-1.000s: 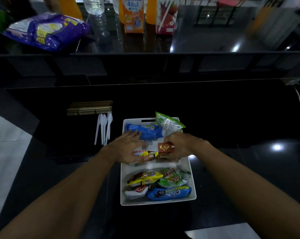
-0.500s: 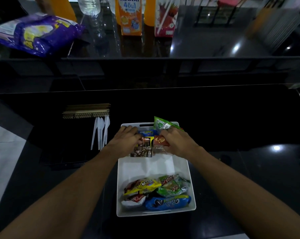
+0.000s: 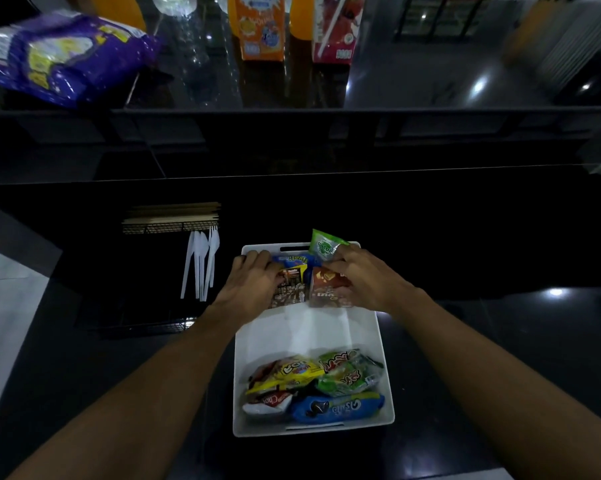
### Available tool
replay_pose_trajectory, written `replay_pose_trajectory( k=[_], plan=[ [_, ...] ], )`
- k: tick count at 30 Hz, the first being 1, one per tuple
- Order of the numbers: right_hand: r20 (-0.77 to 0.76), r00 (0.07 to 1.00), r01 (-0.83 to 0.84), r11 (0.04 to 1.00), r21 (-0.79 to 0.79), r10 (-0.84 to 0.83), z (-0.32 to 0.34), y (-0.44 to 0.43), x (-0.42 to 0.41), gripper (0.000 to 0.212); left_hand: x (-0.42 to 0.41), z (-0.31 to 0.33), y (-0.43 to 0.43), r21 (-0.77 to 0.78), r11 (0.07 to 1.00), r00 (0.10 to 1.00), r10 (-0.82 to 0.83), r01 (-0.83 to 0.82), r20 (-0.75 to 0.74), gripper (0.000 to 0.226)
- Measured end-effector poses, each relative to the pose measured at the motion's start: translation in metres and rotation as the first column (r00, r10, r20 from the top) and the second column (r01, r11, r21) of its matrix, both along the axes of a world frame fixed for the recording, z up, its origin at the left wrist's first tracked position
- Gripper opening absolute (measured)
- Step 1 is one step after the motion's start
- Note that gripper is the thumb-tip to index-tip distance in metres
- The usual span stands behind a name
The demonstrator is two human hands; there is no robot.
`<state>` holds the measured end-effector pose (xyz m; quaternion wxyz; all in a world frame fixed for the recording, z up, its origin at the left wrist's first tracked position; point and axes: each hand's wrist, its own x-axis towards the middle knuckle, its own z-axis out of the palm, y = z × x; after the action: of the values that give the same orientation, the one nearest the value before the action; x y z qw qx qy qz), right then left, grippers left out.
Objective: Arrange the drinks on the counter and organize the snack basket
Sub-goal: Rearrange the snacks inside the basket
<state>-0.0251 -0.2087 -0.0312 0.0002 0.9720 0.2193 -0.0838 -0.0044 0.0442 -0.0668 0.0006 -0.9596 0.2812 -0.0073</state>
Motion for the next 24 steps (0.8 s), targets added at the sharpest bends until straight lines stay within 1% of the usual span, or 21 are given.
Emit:
replay_pose_trajectory(
  k=[3,7,9,12,14,16,19,22,24],
  plan=[
    [0.028,1.000,0.003,0.999,-0.035,-0.002,0.000,0.004,-0.001,0.065,-0.006,-0.004,-0.001,-0.078,0.997,1.000,0.002,-0.001,0.018,0.041],
    [0.077,0.997,0.029,0.997,-0.076,-0.023,0.000,0.011,-0.007,0.061,-0.004,-0.007,0.001,-0.111,0.993,1.000,-0.029,0.028,-0.002,0.054],
    [0.086,0.996,0.044,0.996,-0.076,-0.037,0.000,0.013,-0.010,0.060,0.000,-0.007,0.005,-0.121,0.990,0.997,-0.075,0.072,-0.025,0.061],
    [0.094,0.995,0.051,0.996,-0.074,-0.044,0.000,0.014,-0.013,0.060,0.005,-0.005,0.011,-0.097,0.987,0.988,-0.133,0.125,-0.081,0.078],
    [0.098,0.994,0.055,0.996,-0.071,-0.048,0.000,0.015,-0.016,0.061,0.008,-0.003,0.011,-0.067,0.985,0.981,-0.164,0.157,-0.105,0.073],
    [0.104,0.993,0.062,0.997,-0.053,-0.056,0.000,0.016,-0.018,0.061,0.009,0.000,0.009,-0.013,0.986,0.983,-0.165,0.164,-0.085,0.067],
    [0.107,0.992,0.067,0.997,-0.031,-0.064,-0.002,0.015,-0.022,0.066,0.006,0.006,0.004,0.062,0.987,0.989,-0.145,0.146,-0.023,0.064],
    [0.082,0.994,0.072,0.997,-0.005,-0.071,-0.003,0.014,-0.026,0.075,0.000,0.009,-0.001,0.112,0.987,0.993,-0.116,0.114,0.013,0.065],
    [0.090,0.992,0.083,0.995,0.056,-0.088,0.000,0.014,-0.032,0.078,-0.006,0.011,-0.003,0.120,0.988,0.994,-0.105,0.100,0.035,0.071]
  ],
)
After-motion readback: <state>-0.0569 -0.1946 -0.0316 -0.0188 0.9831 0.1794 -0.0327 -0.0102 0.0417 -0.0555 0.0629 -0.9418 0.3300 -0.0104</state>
